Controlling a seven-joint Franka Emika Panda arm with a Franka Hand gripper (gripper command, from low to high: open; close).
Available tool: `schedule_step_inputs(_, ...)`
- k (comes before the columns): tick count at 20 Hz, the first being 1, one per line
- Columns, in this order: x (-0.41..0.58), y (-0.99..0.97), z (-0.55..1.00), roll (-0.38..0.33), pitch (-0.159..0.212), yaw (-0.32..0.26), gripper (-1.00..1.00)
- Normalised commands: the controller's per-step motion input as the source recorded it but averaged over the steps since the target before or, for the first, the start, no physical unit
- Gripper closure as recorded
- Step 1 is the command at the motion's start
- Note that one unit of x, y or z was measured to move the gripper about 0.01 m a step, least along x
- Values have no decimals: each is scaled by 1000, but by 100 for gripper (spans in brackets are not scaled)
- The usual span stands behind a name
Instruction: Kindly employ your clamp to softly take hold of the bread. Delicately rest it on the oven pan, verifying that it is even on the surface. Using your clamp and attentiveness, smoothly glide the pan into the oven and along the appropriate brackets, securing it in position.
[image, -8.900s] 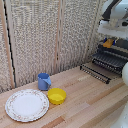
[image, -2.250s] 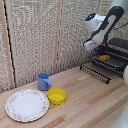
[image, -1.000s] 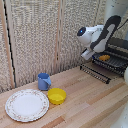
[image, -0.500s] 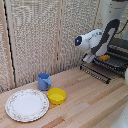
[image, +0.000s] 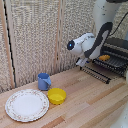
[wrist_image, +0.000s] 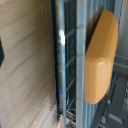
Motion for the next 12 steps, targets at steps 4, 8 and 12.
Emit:
schedule_step_inputs(4, -151, -130, 31, -291, 70, 202, -100)
schedule_step_inputs(8, -175, -267, 81, -199, 49, 133, -100)
schedule_step_inputs(12, -169, -394, 0, -51, 30, 115, -100)
